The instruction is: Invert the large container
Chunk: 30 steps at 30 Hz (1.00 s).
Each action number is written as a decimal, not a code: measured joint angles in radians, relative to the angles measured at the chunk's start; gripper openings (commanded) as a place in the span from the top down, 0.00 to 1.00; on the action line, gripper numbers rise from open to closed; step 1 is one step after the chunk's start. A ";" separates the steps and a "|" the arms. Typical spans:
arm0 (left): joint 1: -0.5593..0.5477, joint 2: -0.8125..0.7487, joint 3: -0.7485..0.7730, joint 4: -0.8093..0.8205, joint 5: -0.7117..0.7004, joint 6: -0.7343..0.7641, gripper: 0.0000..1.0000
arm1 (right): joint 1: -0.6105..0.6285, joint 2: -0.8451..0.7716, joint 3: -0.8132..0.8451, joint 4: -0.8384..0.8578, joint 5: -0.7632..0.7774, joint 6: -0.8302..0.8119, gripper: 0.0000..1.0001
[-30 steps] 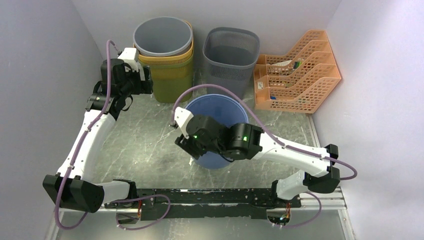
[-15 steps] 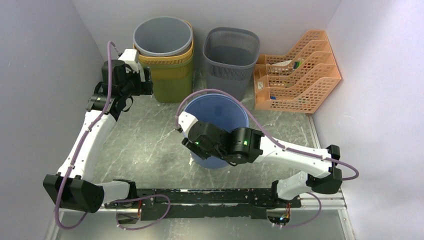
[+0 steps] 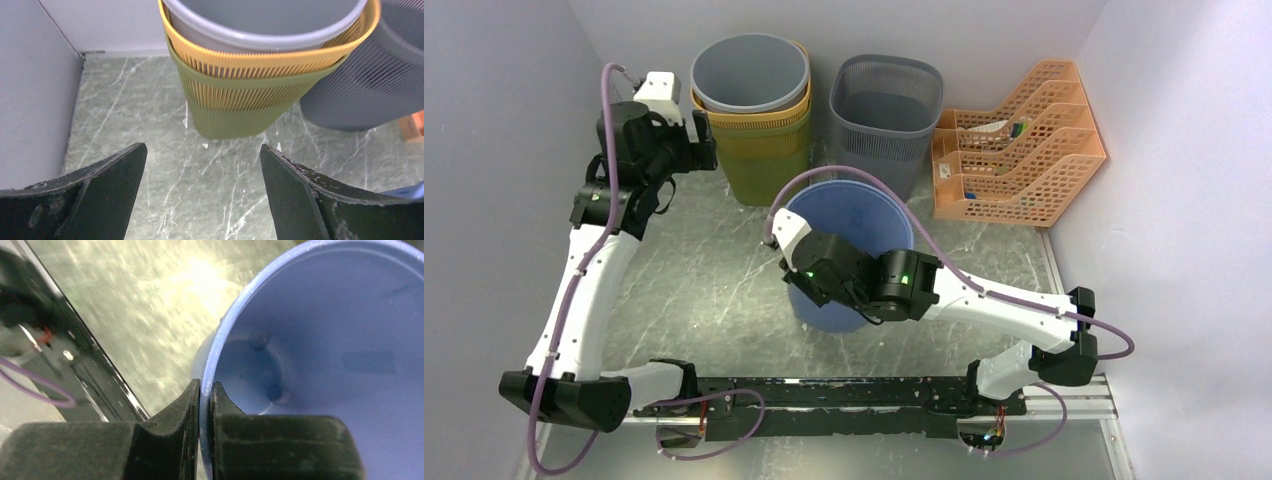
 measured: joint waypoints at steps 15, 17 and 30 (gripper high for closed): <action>0.000 -0.082 0.140 -0.008 -0.002 -0.013 0.04 | -0.332 -0.264 -0.663 1.113 -0.266 0.369 1.00; 0.000 -0.080 0.140 -0.013 -0.002 -0.016 0.05 | -0.385 -0.258 -0.718 1.189 -0.296 0.430 1.00; 0.000 -0.048 0.161 -0.027 -0.001 -0.018 0.04 | -0.618 -0.187 -0.965 1.645 -0.515 0.808 1.00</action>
